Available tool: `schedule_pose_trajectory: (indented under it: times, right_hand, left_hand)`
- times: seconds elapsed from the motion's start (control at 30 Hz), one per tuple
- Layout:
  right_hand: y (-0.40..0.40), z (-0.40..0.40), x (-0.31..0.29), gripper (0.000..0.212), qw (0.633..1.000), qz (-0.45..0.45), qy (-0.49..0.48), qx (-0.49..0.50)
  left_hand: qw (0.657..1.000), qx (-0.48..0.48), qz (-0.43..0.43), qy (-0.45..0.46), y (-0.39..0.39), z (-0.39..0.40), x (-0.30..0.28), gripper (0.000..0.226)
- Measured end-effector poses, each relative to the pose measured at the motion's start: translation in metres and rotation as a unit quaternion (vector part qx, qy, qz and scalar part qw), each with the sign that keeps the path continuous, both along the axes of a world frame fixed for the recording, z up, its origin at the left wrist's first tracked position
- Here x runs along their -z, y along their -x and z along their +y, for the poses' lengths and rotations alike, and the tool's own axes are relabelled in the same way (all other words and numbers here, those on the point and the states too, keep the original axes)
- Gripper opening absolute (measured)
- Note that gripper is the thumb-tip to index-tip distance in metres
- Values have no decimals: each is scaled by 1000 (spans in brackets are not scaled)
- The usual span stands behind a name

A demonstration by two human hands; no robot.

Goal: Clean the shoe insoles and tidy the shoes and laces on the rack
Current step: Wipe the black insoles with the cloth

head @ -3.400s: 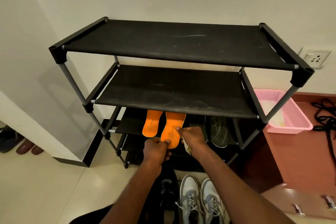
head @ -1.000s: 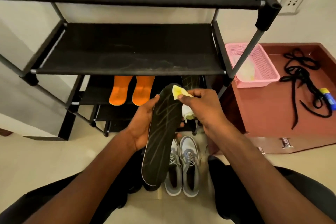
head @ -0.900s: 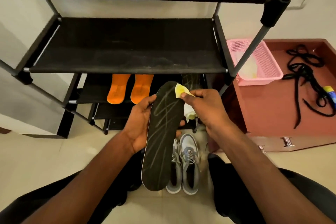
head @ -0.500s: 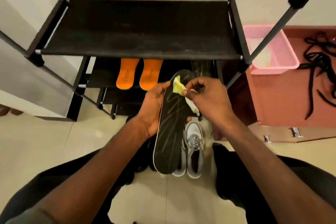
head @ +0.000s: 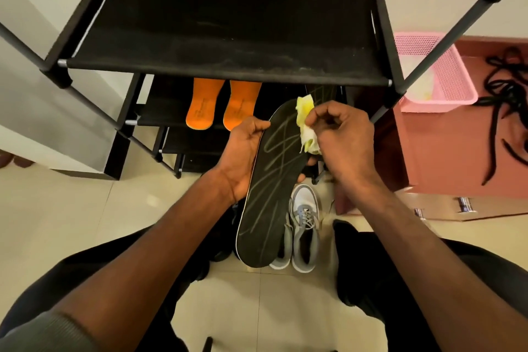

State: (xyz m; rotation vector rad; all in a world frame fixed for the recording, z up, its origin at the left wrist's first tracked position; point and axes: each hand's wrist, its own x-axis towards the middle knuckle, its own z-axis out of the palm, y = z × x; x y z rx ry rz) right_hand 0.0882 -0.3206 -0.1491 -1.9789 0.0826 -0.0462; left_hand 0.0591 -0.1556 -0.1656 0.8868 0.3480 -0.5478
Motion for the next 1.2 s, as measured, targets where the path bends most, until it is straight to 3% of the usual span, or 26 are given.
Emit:
schedule_pose_trajectory:
  times: [0.1, 0.17, 0.33, 0.5, 0.67, 0.77, 0.93, 1.07, 1.2]
  right_hand:
    - [-1, -2, -3, 21, 1000, 17, 18, 12]
    - [0, -1, -3, 8, 999, 38, 16, -1]
    - [-1, 1, 0, 15, 996, 27, 82, -32]
    - [-4, 0, -5, 34, 989, 107, -90, -54]
    - [-1, 3, -7, 38, 980, 123, -151, -52]
    - [-2, 2, -8, 33, 980, 101, -165, -52]
    - [-3, 5, -4, 18, 982, 91, -148, -69]
    - [-1, 9, 2, 25, 985, 80, -126, -81]
    - [-4, 6, 5, 32, 984, 101, -137, -58]
  left_hand:
    - [1000, 11, -9, -9, 1, -1, 3, 59]
    - [1000, 6, -4, -17, 0, -1, 5, 57]
    - [999, -11, -4, -42, -1, 1, 8, 51]
    - [997, -4, -17, -70, -2, 2, 8, 50]
    - [992, -43, -88, -77, -5, 1, 5, 49]
    - [987, -36, -109, -114, -4, 2, 2, 38]
    - [987, 5, -83, -140, -1, 0, -4, 46]
    - [985, -4, -86, -153, -3, 1, -4, 16]
    - [982, 2, -87, -168, -1, 2, -6, 15]
